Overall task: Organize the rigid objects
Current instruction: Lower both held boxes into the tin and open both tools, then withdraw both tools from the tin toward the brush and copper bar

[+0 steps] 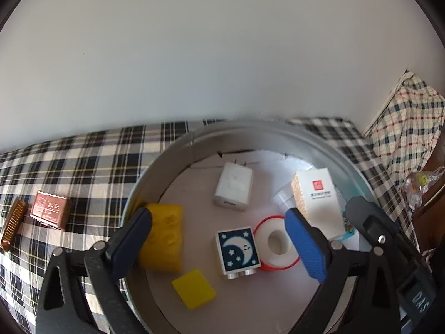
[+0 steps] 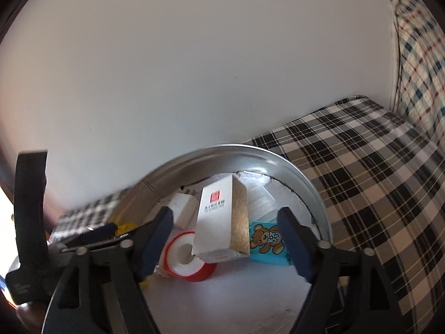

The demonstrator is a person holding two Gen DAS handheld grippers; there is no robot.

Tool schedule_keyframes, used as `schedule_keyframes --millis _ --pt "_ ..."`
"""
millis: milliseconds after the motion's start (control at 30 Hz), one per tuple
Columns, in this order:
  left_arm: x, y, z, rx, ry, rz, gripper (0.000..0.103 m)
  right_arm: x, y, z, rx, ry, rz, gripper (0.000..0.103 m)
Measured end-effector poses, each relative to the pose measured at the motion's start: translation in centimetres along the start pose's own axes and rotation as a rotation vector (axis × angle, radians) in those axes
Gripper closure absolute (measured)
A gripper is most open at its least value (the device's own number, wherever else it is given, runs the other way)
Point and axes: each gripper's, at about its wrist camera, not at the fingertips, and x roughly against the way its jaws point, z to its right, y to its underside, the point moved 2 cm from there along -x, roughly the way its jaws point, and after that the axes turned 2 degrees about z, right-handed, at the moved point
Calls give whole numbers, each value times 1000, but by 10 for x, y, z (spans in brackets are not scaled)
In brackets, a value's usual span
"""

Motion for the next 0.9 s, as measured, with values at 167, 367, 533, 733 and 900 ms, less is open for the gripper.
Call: schedule_keyframes --millis 167,367,533,733,900 --pt "21 5 8 -75 -82 133 3 11 -1 1 -8 13 78 22" --pt "32 13 9 -70 -116 216 3 23 1 -9 91 114 173 22" --pt "40 21 11 -89 -151 262 3 33 6 -12 128 154 223 22" --pt "45 33 6 -71 -189 299 3 40 11 -14 137 150 271 22" --pt "51 43 0 -76 -234 363 3 49 17 -22 187 191 346 22"
